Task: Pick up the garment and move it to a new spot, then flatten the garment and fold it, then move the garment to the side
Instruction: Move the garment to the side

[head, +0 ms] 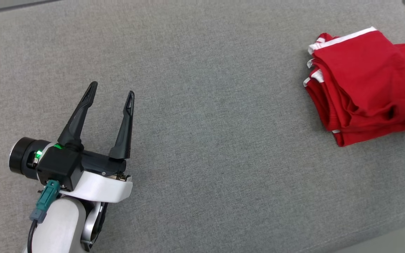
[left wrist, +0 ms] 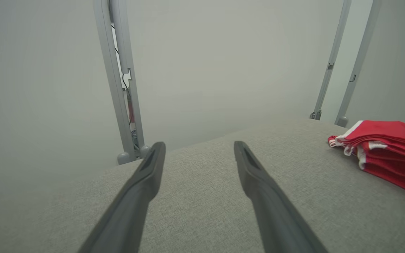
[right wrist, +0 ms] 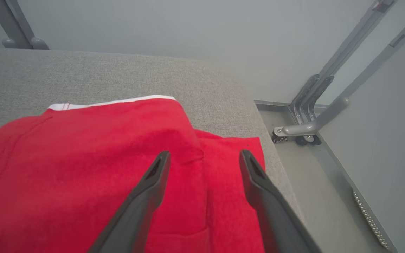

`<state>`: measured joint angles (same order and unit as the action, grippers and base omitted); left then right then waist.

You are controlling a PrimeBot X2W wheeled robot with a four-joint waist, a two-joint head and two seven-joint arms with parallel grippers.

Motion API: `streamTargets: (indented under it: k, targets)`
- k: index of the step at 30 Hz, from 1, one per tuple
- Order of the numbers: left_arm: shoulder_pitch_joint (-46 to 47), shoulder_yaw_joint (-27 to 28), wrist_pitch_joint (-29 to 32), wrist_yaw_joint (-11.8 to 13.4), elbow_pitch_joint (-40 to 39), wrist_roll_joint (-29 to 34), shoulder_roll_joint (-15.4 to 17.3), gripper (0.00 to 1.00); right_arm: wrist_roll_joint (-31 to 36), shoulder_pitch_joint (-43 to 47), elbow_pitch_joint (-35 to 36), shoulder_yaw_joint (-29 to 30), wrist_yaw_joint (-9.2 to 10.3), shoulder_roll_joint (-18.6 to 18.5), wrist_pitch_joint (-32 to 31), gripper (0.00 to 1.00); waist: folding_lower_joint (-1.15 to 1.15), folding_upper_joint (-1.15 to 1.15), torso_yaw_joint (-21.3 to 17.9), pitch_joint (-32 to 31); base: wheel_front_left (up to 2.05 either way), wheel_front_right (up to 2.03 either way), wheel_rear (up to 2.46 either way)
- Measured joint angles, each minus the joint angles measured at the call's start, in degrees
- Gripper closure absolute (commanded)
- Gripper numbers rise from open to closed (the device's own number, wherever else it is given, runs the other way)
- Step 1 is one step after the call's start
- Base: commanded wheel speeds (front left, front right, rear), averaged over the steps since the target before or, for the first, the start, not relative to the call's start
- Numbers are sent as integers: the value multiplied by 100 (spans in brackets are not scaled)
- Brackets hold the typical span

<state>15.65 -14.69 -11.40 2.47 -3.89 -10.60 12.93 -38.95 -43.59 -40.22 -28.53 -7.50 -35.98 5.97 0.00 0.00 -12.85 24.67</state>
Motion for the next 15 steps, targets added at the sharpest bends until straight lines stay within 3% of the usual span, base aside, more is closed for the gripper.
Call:
streamTargets:
  k: [5,9,12,15]
  targets:
    - [-185,35,-23,71,38,-60,-22,0,-288,525,122,432,0,301,408,0,0,0,-10,-274,0,0,0]
    - [-284,127,-33,134,-3,-157,10,0,-665,1131,1002,773,0,706,723,0,0,0,3,-494,0,0,0]
    - [-405,232,-48,192,-47,-212,47,0,-549,1560,1681,1169,5,904,844,0,0,0,25,-642,0,0,0]
    - [-506,304,-53,266,-100,-261,59,0,-165,1995,2357,1588,4,1343,878,0,0,0,66,-783,0,0,0]
